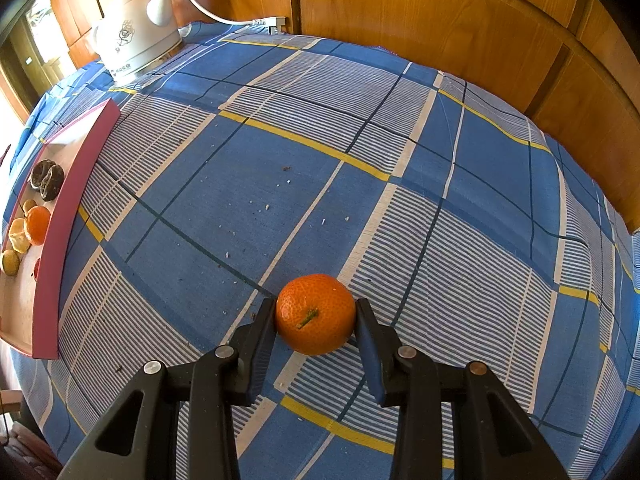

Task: Organize fruits
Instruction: 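Carry the orange into the tray and release it with the right gripper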

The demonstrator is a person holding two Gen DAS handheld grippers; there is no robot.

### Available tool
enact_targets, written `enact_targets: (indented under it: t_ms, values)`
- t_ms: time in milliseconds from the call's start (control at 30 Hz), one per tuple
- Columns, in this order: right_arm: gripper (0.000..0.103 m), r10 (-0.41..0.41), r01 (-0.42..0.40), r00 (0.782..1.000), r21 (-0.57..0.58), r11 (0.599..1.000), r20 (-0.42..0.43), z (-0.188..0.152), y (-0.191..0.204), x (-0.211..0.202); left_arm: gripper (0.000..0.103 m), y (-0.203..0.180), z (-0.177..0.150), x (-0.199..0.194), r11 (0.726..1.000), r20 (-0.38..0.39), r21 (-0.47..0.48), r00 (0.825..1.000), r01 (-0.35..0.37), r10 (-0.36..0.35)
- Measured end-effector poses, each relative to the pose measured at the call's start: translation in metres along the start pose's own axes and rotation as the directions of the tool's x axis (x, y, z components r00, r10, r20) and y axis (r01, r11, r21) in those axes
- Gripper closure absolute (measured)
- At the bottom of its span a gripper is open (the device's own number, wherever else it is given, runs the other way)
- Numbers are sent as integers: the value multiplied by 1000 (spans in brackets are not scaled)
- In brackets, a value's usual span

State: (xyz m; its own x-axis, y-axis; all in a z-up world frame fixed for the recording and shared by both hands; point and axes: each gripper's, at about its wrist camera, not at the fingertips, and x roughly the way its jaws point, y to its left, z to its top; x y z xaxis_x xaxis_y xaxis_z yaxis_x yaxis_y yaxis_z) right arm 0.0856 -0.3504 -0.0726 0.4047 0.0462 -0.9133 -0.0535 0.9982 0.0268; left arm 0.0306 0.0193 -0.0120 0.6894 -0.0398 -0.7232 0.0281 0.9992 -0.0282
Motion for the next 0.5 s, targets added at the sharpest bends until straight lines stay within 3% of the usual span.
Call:
enact_targets:
  t_ms: [500]
  values:
    - [64, -5, 5, 1000, -4, 1000, 1, 1, 3, -2, 46, 10, 0, 3, 1000, -8, -28, 1000, 6, -6]
